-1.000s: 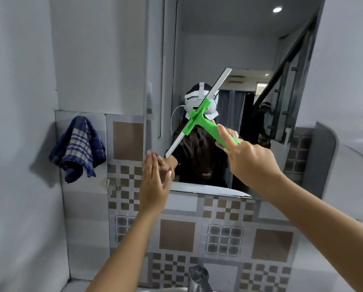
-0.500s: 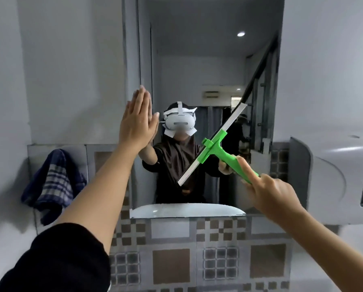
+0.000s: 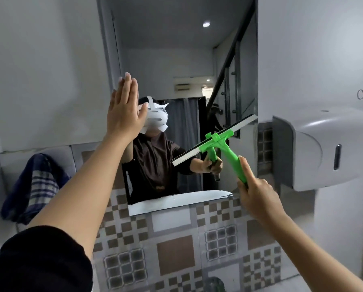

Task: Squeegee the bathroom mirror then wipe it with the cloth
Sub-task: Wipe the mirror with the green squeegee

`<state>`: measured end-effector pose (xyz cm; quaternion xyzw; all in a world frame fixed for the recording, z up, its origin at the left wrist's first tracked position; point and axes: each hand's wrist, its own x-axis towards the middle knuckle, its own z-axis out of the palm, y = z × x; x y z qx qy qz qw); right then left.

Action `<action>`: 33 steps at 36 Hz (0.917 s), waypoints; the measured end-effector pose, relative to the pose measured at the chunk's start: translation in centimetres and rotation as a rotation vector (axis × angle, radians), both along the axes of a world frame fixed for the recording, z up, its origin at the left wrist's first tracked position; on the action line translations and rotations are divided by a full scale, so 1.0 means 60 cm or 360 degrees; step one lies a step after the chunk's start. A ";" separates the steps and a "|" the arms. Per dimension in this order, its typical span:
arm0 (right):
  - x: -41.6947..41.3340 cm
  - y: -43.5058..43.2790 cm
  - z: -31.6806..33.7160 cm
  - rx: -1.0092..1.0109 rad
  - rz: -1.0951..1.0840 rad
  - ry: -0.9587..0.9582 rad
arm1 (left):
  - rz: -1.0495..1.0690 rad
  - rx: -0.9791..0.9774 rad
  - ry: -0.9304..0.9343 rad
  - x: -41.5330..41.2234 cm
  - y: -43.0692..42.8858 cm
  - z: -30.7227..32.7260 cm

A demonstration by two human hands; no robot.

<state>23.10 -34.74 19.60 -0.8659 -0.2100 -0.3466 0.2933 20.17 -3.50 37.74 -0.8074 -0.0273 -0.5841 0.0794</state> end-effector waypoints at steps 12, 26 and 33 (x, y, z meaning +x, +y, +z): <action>-0.038 0.084 -0.043 0.0654 0.0174 0.0296 | -0.0061 0.0031 0.0059 -0.005 0.006 0.002; -0.110 0.215 -0.068 0.1158 0.0370 0.0507 | -0.0061 0.0154 0.0184 -0.030 0.019 -0.023; -0.147 0.271 -0.082 0.1147 0.0400 0.0510 | -0.0077 0.0170 0.0218 -0.034 0.024 -0.041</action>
